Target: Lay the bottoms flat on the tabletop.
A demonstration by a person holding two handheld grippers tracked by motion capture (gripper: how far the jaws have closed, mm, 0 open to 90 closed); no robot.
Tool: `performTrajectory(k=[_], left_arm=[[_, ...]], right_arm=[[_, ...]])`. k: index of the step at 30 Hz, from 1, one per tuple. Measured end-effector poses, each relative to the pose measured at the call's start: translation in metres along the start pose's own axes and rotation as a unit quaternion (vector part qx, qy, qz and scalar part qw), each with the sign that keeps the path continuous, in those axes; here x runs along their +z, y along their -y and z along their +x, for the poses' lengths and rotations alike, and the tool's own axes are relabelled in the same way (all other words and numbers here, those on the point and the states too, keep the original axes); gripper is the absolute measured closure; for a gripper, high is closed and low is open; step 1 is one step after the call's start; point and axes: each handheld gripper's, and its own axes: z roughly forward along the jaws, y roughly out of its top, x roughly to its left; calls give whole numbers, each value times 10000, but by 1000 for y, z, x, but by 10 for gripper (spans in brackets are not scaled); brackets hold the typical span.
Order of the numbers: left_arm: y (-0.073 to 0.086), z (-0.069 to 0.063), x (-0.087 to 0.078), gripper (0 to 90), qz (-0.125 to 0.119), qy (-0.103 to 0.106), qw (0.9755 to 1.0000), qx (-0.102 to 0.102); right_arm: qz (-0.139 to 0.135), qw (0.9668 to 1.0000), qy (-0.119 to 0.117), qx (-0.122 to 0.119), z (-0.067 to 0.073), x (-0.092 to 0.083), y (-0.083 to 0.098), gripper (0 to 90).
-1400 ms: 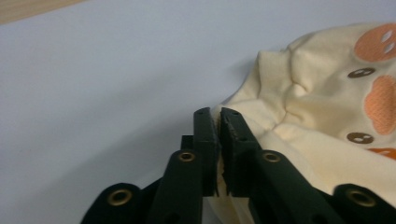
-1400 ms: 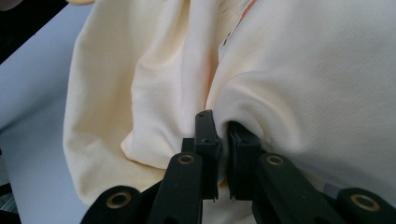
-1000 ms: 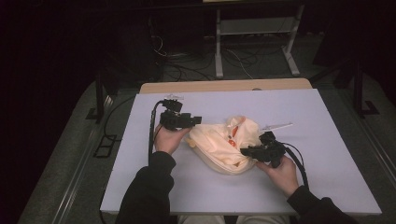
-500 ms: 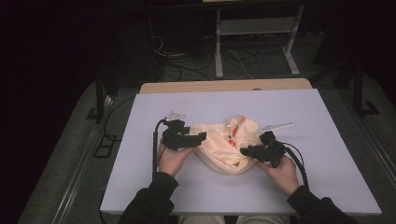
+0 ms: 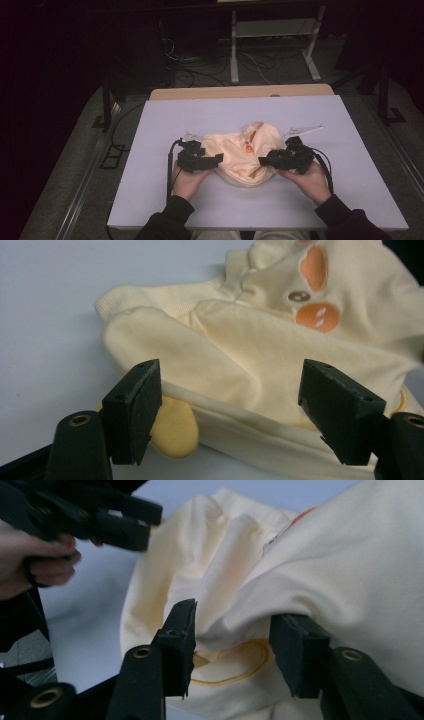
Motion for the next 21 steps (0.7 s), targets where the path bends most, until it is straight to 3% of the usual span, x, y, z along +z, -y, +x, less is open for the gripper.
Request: performTrajectory(k=[3, 5, 11, 17, 21], left_arm=[[5, 3, 4, 251, 32, -29, 10000, -82], [7, 3, 6, 255, 74, -87, 9999, -29], [10, 4, 8, 297, 118, 1, 9999, -76], [14, 6, 10, 344, 169, 85, 9997, -139], [16, 8, 11, 377, 182, 150, 9995, -186]], right_arm=[[-154, 9999, -29, -50, -1, -9, -5, 473], [-217, 9997, -37, -55, -3, -14, -7, 458], [-617, 9981, 25, 26, -12, -33, -14, 425], [-832, 9958, 331, -176, -30, -43, -17, 387], [-765, 9963, 391, 56, -50, -43, -16, 377]])
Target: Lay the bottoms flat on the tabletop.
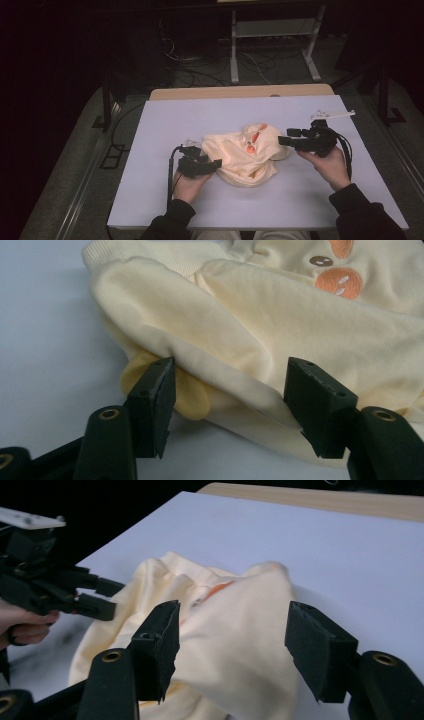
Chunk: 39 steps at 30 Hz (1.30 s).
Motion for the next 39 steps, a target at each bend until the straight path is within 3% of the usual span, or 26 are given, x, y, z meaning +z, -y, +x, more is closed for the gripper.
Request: performTrajectory(k=[7, 18, 22, 27, 33, 39], left_arm=[[2, 2, 0, 421, 38, 82, 10000, -24], [3, 3, 1, 486, 104, 161, 9998, 24], [4, 3, 3, 527, 162, 193, 9997, 44], [4, 2, 6, 596, 292, 264, 9991, 163], [5, 2, 9, 725, 438, 465, 9976, 271], [3, 5, 7, 847, 465, 642, 9966, 240]], right_arm=[[186, 9994, -33, 281, -25, 13, 1, 372], [454, 9965, -248, 659, -46, 32, 5, 386], [634, 9946, -427, 698, -48, 37, 8, 515], [778, 9935, -511, 657, -44, 38, 7, 841], [884, 9940, -331, 543, -38, 38, 7, 876], [871, 9949, -185, 476, -35, 34, 8, 879]])
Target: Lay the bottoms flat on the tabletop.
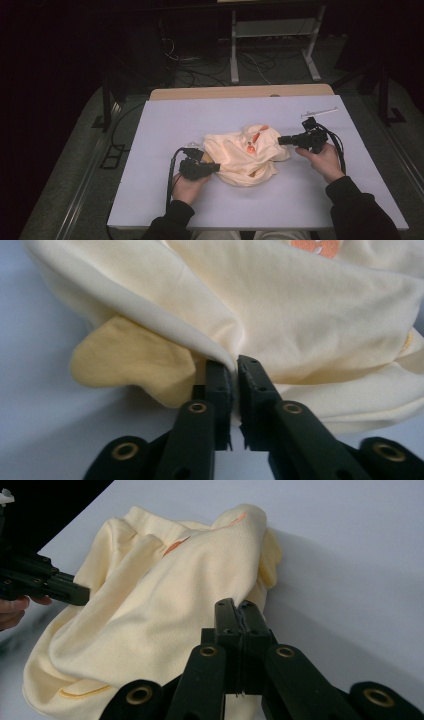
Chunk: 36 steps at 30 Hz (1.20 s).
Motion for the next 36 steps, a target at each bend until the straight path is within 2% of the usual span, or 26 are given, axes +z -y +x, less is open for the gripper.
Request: performTrajectory(k=[4, 16, 21, 24, 28, 36], left_arm=[[-1, 1, -2, 859, -12, 77, 10000, -20], [-7, 3, -11, 863, -84, -36, 9999, 128], [-11, 6, -11, 863, -77, 22, 9999, 109], [-18, 7, -14, 864, -25, -70, 9997, 224], [-31, 13, -23, 864, -10, -275, 9989, 388], [-58, 29, -40, 864, -8, -293, 9990, 338]], right_arm=[[-5, 10000, 24, -7, -1, -4, 2, 880], [-104, 9998, 152, -13, -4, -16, 2, 881], [-176, 9998, 126, 45, -4, -22, 1, 881], [-252, 9996, 53, 119, -1, -27, 0, 881], [-304, 9995, 57, 67, 4, -34, -4, 881], [-395, 9992, 11, 101, 12, -42, -5, 881]])
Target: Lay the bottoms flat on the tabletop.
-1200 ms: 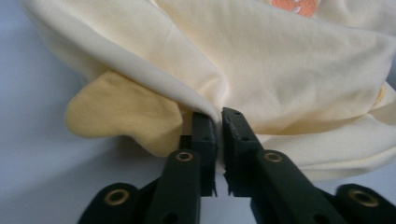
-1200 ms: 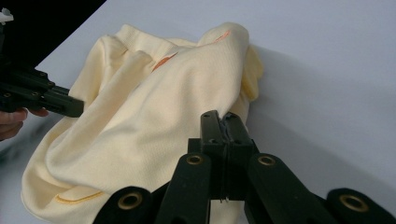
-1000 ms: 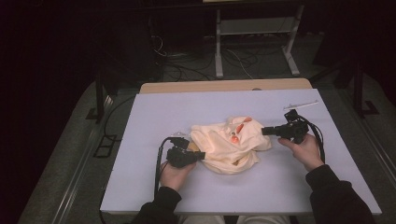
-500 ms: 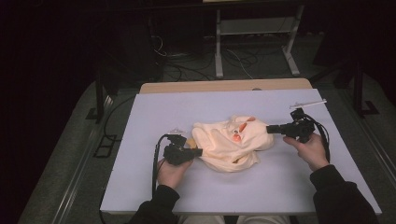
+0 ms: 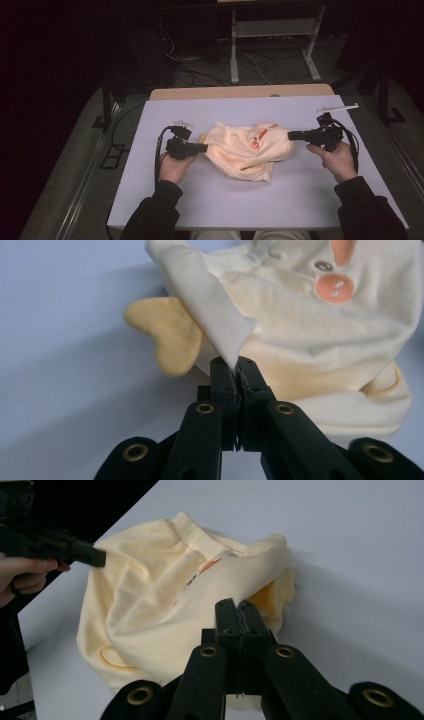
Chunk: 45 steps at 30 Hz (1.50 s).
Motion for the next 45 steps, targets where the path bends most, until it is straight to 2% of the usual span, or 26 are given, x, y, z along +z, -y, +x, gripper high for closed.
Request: performTrajectory(k=[5, 10, 14, 17, 22, 25, 28, 34, 36, 40, 42, 45], left_arm=[[-23, 6, -15, 864, -45, -169, 9998, 85], [-49, 6, -30, 864, -177, -288, 9991, 268], [-58, 9, -33, 864, -338, -231, 9989, 248], [-52, 14, -24, 863, -256, -227, 9993, 176], [-30, 27, -4, 863, -100, -155, 9998, -88], [-22, 38, 2, 863, -107, -133, 9995, -263], [-18, 48, 6, 863, -135, -83, 9990, -428], [-16, 58, 12, 863, -115, -26, 9987, -495], [-15, 61, 14, 862, -80, 5, 9987, -504], [-12, 67, 15, 860, -58, 140, 9982, -572], [-13, 68, 14, 859, -59, 192, 9982, -567], [-15, 67, 14, 859, -35, 187, 9985, -509]], right_arm=[[-108, 9999, -53, -63, 7, -8, -3, 882], [-283, 9995, -88, -107, 13, -17, -7, 882], [-388, 9991, -139, -118, 15, -22, -9, 881], [-179, 9996, -207, -51, 10, -18, -5, 881], [149, 9996, -190, 109, 0, -5, 5, 881], [335, 9991, -194, 170, -3, 2, 9, 881], [541, 9981, -231, 204, -3, 9, 14, 881], [903, 9951, -305, 268, 0, 24, 18, 869], [946, 9946, -346, 269, 1, 26, 18, 802], [732, 9967, -246, 242, 3, 19, 12, 564], [565, 9978, -221, 272, 1, 15, 6, 504], [471, 9984, -136, 277, 0, 14, -3, 455]])
